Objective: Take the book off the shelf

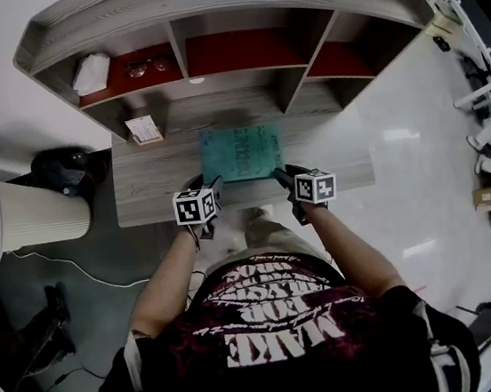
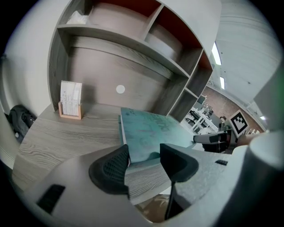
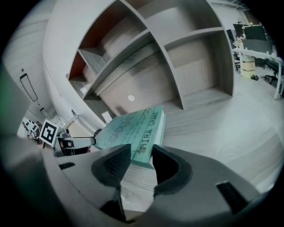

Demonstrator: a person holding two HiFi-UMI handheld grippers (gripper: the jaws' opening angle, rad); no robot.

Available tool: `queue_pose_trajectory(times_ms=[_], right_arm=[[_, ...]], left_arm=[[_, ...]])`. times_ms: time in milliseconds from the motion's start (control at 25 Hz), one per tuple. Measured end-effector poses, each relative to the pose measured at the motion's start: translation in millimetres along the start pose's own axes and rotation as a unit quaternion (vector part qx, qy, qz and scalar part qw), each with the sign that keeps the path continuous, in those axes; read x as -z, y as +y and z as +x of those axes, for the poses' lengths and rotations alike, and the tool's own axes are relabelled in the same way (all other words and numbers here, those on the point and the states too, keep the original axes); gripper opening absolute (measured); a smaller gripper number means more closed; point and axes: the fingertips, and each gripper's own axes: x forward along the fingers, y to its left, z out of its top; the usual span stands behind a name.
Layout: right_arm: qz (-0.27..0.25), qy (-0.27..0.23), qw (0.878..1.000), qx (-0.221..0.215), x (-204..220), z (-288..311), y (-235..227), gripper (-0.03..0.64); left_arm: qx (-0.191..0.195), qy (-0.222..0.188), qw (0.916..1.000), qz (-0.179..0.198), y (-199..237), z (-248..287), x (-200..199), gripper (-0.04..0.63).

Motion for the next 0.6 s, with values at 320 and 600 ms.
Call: queue_pose_trajectory(times_ms=[320,600], right_arm=[[0.024,0.052,0.998,0.014,36.1,25.1,-19.9,0.161],[0.009,0.097,0.995,0.032,59.5,44.1,-32.9,0.158]], left_arm=[[-0.011,0.044,0.999,0.003,10.9,30.0,31.7,0.225],[-0.036,0.09,0.9952,0.012,23.9,49.7,53.5,0.225]])
